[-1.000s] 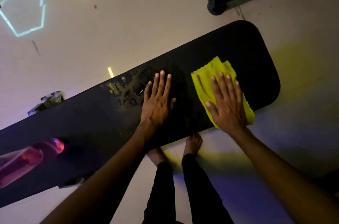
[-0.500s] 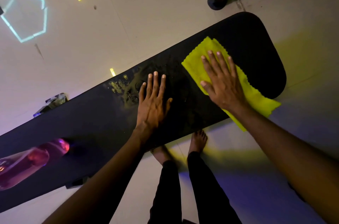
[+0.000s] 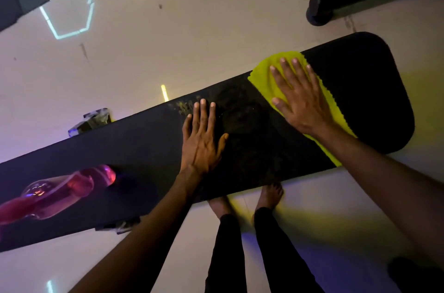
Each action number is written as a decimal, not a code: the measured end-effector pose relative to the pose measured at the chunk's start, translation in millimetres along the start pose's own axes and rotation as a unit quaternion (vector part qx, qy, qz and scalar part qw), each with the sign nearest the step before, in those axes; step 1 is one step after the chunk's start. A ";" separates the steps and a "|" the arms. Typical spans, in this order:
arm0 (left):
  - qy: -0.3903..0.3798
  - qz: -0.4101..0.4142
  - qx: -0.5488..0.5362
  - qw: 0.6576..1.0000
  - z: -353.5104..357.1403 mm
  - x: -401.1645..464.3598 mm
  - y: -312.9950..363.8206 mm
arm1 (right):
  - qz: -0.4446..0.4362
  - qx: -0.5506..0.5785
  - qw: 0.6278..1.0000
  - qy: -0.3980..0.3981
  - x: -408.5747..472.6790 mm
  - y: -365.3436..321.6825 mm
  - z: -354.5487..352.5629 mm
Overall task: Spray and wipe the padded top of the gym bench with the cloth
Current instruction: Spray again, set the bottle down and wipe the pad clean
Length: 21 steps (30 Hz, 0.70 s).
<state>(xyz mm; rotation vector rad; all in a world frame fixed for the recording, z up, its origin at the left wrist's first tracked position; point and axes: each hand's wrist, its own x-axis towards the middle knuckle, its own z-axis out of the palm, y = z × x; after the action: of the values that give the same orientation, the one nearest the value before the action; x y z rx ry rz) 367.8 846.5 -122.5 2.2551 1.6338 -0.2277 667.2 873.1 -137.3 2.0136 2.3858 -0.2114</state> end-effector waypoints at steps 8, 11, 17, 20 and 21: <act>-0.023 -0.049 -0.016 0.998 -0.9 -18.3 -23.7 | 0.040 0.021 0.999 -0.018 -33.1 -86.0 6.5; -0.015 -0.047 -0.021 0.999 2.7 -19.0 -25.6 | -0.072 0.009 0.997 -0.024 -12.5 -69.3 5.0; -0.004 -0.037 -0.021 0.999 7.0 -19.6 -30.0 | -0.038 0.019 0.999 -0.016 46.4 -47.1 -10.2; -0.018 -0.032 -0.024 0.999 5.0 -23.0 -38.3 | 0.097 0.031 0.995 0.008 27.3 -76.2 -9.0; -0.023 -0.030 -0.022 0.999 4.3 -25.3 -41.9 | 0.122 0.033 0.992 0.010 15.7 -90.5 -8.3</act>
<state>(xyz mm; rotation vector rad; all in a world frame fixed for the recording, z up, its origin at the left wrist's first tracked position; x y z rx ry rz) 320.4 834.0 -125.9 2.1553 1.6675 -0.2550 576.2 874.7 -122.1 2.3208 2.1418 -0.2690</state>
